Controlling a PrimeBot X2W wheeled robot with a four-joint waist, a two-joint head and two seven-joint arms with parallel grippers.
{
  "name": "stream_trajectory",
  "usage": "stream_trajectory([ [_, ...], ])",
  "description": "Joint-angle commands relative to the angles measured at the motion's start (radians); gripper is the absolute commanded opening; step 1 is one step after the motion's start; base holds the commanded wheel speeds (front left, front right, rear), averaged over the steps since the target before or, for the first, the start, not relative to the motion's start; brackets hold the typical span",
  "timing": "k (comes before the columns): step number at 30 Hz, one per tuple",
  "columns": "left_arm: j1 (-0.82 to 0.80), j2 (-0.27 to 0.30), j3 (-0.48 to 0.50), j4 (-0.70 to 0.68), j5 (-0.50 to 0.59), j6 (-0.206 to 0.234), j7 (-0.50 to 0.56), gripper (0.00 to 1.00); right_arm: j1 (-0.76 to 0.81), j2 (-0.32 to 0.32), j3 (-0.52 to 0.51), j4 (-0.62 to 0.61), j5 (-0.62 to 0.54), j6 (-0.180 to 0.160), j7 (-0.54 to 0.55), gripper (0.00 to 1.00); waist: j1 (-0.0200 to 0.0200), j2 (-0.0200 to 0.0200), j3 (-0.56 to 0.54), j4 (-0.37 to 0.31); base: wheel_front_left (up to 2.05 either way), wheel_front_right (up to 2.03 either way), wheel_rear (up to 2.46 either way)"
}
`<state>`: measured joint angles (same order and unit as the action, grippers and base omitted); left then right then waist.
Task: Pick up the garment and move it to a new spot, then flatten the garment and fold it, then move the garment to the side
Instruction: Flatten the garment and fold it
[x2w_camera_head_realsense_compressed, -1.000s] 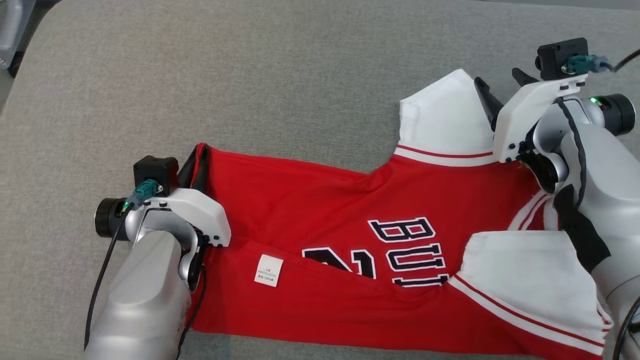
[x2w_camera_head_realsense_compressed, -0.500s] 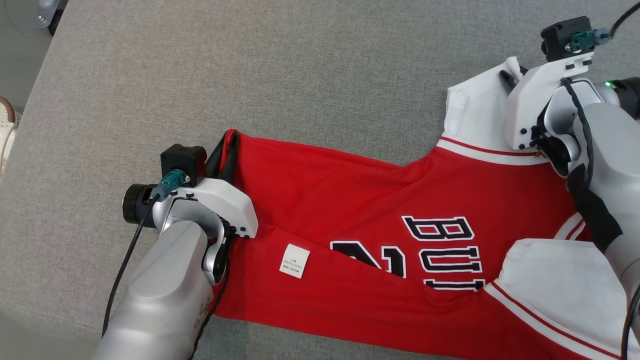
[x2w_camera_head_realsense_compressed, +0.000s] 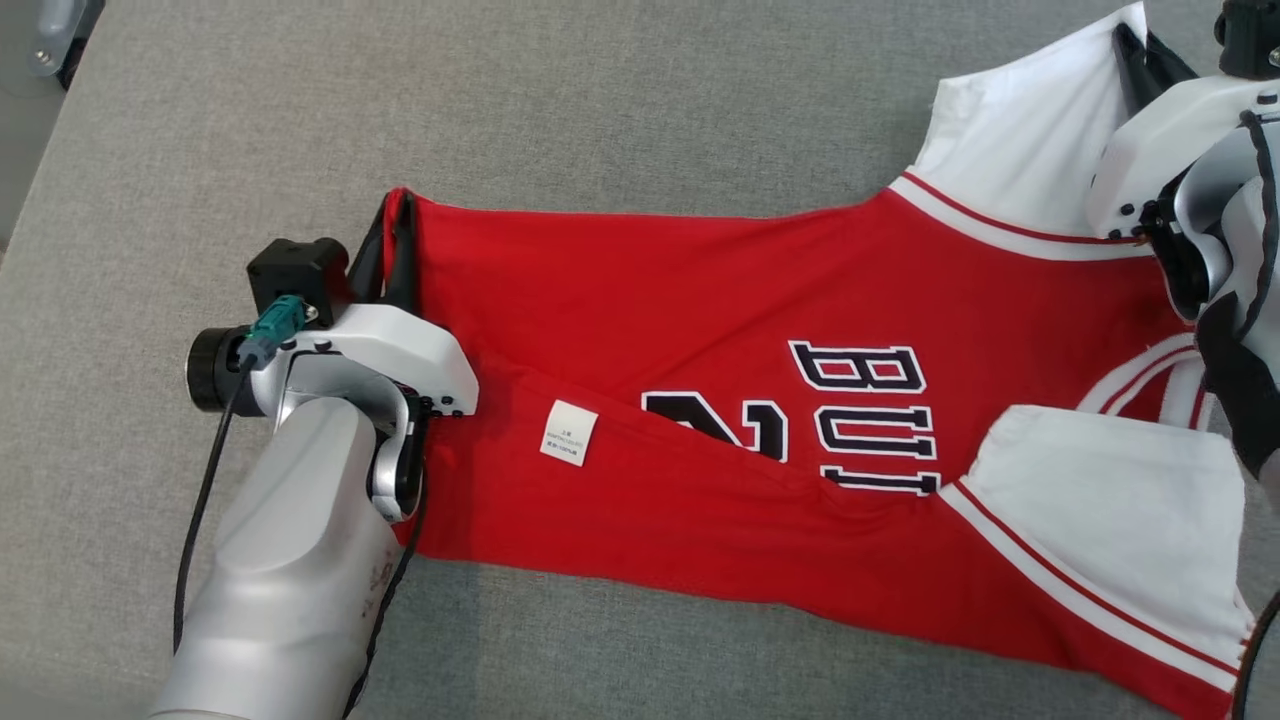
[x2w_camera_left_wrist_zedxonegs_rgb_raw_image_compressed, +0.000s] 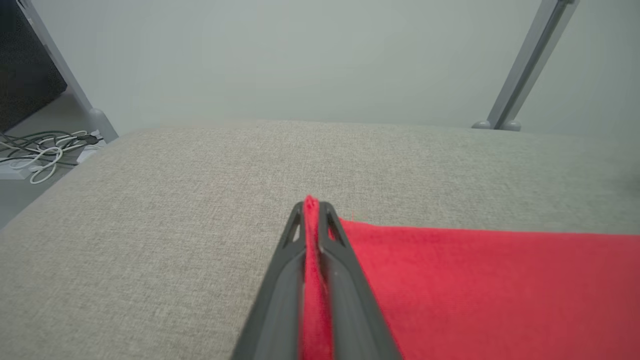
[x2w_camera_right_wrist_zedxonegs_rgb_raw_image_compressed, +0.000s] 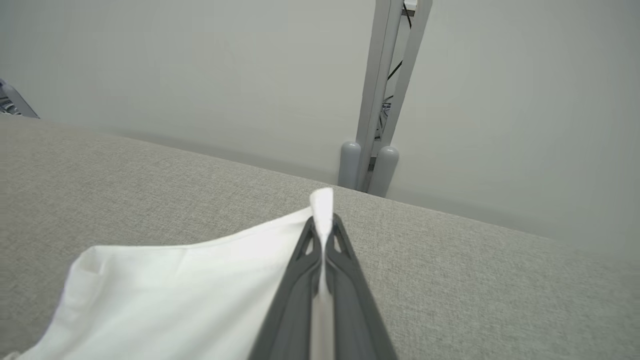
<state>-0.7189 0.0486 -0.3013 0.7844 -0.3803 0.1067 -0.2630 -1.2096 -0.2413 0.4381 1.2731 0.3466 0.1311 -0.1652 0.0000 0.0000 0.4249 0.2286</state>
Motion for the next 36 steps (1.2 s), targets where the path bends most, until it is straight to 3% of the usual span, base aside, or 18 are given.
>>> stream_trajectory([
  [1,0.012,0.013,0.034,-0.011,0.013,0.001,-0.002,0.00,0.003,0.012,-0.020,0.003,-0.005,-0.001,-0.050,0.00,0.0000,0.0000,-0.018,-0.024,0.00,0.00,0.00],
  [9,0.075,0.038,0.109,-0.018,0.065,-0.017,-0.002,0.00,0.107,0.061,-0.047,-0.081,0.030,-0.001,-0.101,0.00,0.0000,0.0000,-0.085,-0.091,0.00,0.00,0.00],
  [23,0.279,0.070,0.218,-0.041,0.124,-0.051,-0.002,0.00,0.625,0.077,-0.076,-0.544,0.135,-0.001,-0.101,0.00,0.0000,0.0000,-0.231,-0.199,0.00,0.00,0.00],
  [36,0.474,0.041,0.302,-0.084,0.152,-0.045,-0.002,0.00,0.891,0.135,-0.168,-0.718,0.124,-0.001,-0.101,0.00,0.0000,0.0000,-0.312,-0.235,0.00,0.00,0.00],
])
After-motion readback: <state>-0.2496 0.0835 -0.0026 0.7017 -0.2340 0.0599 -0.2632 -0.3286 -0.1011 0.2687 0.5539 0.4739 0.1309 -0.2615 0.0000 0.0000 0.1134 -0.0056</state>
